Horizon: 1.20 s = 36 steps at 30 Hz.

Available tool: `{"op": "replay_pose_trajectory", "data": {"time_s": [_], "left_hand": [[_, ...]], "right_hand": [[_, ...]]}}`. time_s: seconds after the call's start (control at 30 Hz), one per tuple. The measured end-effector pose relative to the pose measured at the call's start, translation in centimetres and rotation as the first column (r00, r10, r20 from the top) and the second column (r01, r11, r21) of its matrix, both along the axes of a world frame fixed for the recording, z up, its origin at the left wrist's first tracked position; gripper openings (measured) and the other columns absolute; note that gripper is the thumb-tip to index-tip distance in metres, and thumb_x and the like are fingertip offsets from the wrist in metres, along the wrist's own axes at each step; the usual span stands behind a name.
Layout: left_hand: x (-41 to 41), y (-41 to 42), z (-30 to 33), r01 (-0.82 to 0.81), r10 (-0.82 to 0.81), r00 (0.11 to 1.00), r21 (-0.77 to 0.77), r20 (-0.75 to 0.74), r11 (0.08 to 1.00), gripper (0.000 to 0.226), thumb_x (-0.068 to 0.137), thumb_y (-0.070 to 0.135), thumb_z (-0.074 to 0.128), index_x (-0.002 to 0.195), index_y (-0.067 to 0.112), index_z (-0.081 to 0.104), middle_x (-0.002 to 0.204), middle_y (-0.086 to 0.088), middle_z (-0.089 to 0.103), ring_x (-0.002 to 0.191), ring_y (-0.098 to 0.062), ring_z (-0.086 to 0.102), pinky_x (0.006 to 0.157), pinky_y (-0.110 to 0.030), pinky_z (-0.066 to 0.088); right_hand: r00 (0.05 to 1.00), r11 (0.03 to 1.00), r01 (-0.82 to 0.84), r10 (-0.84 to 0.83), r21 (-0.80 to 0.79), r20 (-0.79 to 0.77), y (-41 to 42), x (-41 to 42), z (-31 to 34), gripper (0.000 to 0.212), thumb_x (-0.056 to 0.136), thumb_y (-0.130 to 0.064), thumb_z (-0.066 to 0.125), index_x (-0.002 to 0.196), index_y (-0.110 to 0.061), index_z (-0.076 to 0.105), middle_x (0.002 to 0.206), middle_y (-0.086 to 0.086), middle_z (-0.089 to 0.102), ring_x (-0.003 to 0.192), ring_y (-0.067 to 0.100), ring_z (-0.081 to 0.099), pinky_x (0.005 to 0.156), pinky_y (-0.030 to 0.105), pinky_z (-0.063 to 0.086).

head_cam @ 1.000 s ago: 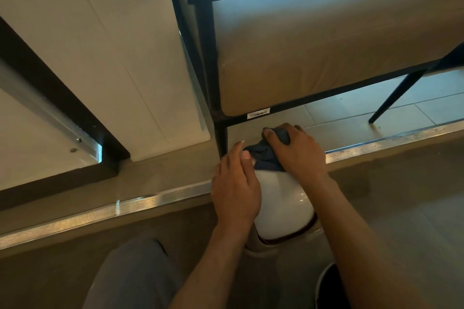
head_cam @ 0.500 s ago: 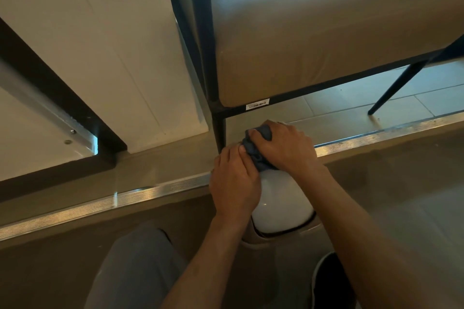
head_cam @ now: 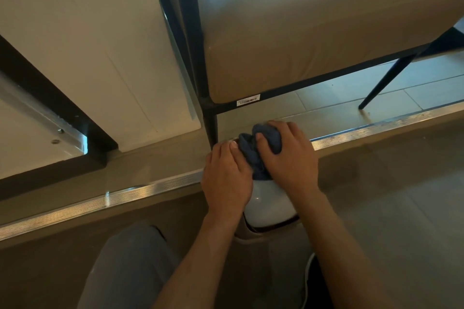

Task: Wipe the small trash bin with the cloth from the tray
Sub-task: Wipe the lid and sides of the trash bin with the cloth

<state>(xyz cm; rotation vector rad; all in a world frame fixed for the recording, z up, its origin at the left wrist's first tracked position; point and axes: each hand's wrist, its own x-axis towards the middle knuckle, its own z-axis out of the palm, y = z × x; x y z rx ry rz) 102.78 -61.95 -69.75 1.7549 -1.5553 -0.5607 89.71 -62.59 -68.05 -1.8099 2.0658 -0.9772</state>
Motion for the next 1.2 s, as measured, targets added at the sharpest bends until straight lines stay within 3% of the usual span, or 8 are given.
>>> {"op": "replay_pose_trajectory", "data": {"time_s": [0.13,0.23,0.37,0.47,0.67,0.8,1.03,1.2], "left_hand": [[-0.1,0.0,0.0,-0.002,0.002,1.0,0.015,-0.016,1.0,0.041,0.109,0.035,0.025,0.119,0.019,0.061,0.112,-0.002,0.064,0.102,-0.015,0.056,0.081,-0.029,0.042],[0.0,0.0,0.1,0.015,-0.014,1.0,0.018,-0.009,1.0,0.041,0.109,0.035,0.025,0.124,0.021,0.061,0.117,0.0,0.063,0.107,-0.015,0.055,0.083,-0.026,0.04],[0.1,0.0,0.3,0.005,-0.005,1.0,0.023,-0.007,1.0,0.041,0.109,0.035,0.027,0.125,0.021,0.062,0.118,0.001,0.063,0.108,-0.011,0.053,0.084,-0.023,0.035],[0.2,-0.3,0.4,-0.006,0.006,1.0,0.017,-0.01,1.0,0.04,0.109,0.033,0.028,0.125,0.02,0.063,0.117,-0.001,0.064,0.106,-0.014,0.054,0.083,-0.024,0.035],[0.0,-0.2,0.4,0.011,-0.01,1.0,0.02,-0.019,1.0,0.038,0.11,0.032,0.029,0.125,0.02,0.063,0.114,-0.001,0.065,0.104,-0.015,0.056,0.081,-0.027,0.042],[0.0,0.0,0.5,0.024,-0.024,1.0,0.01,-0.003,1.0,0.04,0.11,0.032,0.029,0.126,0.019,0.063,0.116,-0.001,0.065,0.106,-0.015,0.056,0.082,-0.024,0.038],[0.2,-0.2,0.5,0.039,-0.04,0.999,0.023,0.036,0.999,0.039,0.11,0.03,0.029,0.127,0.017,0.062,0.118,-0.003,0.063,0.106,-0.016,0.055,0.083,-0.023,0.035],[0.4,-0.4,0.6,0.025,-0.026,0.999,0.049,0.036,0.998,0.039,0.11,0.031,0.029,0.126,0.02,0.062,0.118,-0.003,0.063,0.107,-0.017,0.056,0.08,-0.027,0.036]], "right_hand": [[0.985,0.981,0.168,-0.164,-0.099,0.044,2.6,0.8,-1.0,0.04,0.099,-0.051,0.05,0.127,-0.022,0.057,0.123,0.002,0.06,0.109,0.02,0.061,0.087,0.039,0.054],[0.951,0.963,0.242,-0.26,0.122,0.17,0.1,-0.8,-0.2,0.039,0.102,-0.048,0.049,0.126,-0.019,0.057,0.123,0.006,0.061,0.109,0.024,0.061,0.087,0.038,0.049],[0.964,0.895,0.113,-0.204,0.432,0.171,-4.4,-3.6,0.7,0.043,0.105,-0.047,0.042,0.115,-0.01,0.061,0.108,0.014,0.062,0.105,0.035,0.06,0.086,0.039,0.045],[0.983,0.926,0.097,-0.147,0.364,0.112,-3.8,-3.2,-0.1,0.046,0.103,-0.053,0.044,0.121,-0.013,0.058,0.107,0.01,0.062,0.102,0.03,0.061,0.085,0.039,0.048],[0.848,0.935,0.349,-0.342,0.06,0.405,4.6,-0.6,-1.5,0.038,0.102,-0.048,0.051,0.133,-0.026,0.053,0.119,-0.005,0.063,0.106,0.01,0.06,0.085,0.028,0.048],[0.755,0.887,0.457,-0.425,0.064,0.499,5.6,0.9,-1.7,0.032,0.104,-0.043,0.05,0.13,-0.024,0.053,0.116,-0.006,0.062,0.104,0.009,0.06,0.082,0.02,0.047],[0.943,0.871,0.093,-0.233,0.482,0.238,-3.6,-3.1,1.0,0.039,0.105,-0.042,0.041,0.11,-0.006,0.057,0.103,0.015,0.06,0.093,0.025,0.055,0.081,0.036,0.041],[0.937,0.91,0.06,-0.193,0.411,0.292,-3.1,-3.0,0.3,0.045,0.104,-0.049,0.042,0.121,-0.01,0.059,0.106,0.01,0.062,0.093,0.022,0.055,0.08,0.032,0.04]]}}
